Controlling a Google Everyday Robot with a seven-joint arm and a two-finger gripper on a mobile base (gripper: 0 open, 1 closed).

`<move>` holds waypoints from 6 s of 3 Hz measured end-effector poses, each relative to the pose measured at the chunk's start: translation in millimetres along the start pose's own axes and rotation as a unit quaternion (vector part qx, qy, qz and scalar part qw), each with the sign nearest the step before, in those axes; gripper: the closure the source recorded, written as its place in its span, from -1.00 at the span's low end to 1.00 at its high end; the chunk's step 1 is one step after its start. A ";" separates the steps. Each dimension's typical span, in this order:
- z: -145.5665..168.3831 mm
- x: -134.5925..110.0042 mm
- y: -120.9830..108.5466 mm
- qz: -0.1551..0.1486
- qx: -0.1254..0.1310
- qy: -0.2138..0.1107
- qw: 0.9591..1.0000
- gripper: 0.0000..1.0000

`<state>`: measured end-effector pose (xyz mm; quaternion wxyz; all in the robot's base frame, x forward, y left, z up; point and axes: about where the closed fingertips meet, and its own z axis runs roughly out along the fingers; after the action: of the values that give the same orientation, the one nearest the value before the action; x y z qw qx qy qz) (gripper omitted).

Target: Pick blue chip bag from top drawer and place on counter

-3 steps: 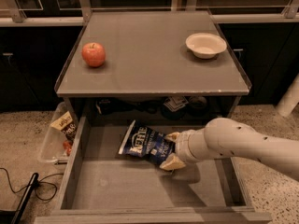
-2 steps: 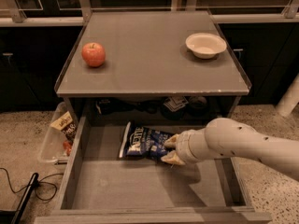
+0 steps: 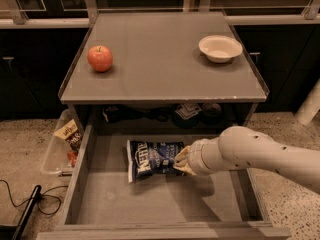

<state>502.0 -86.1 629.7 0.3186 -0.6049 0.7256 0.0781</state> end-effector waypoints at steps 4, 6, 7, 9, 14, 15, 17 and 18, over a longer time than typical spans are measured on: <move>-103.5 -83.1 9.7 -0.083 -0.012 -0.037 0.996 1.00; -234.1 -158.2 -39.0 -0.143 0.062 -0.030 0.987 1.00; -234.1 -158.2 -39.1 -0.143 0.062 -0.030 0.987 1.00; -247.3 -168.7 -111.6 -0.176 0.108 -0.047 0.977 1.00; -163.8 -118.8 -274.2 -0.076 0.082 -0.086 0.990 1.00; -142.7 -104.7 -275.6 -0.060 0.063 -0.066 0.994 1.00; -132.1 -93.6 -272.8 -0.047 0.050 -0.048 0.996 0.64; -132.0 -93.6 -272.8 -0.047 0.050 -0.048 0.996 0.16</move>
Offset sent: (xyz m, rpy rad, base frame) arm -0.0245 0.0091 0.0127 0.0132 0.0251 0.0741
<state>712.5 -144.2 859.6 0.3862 -0.6171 0.6834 0.0553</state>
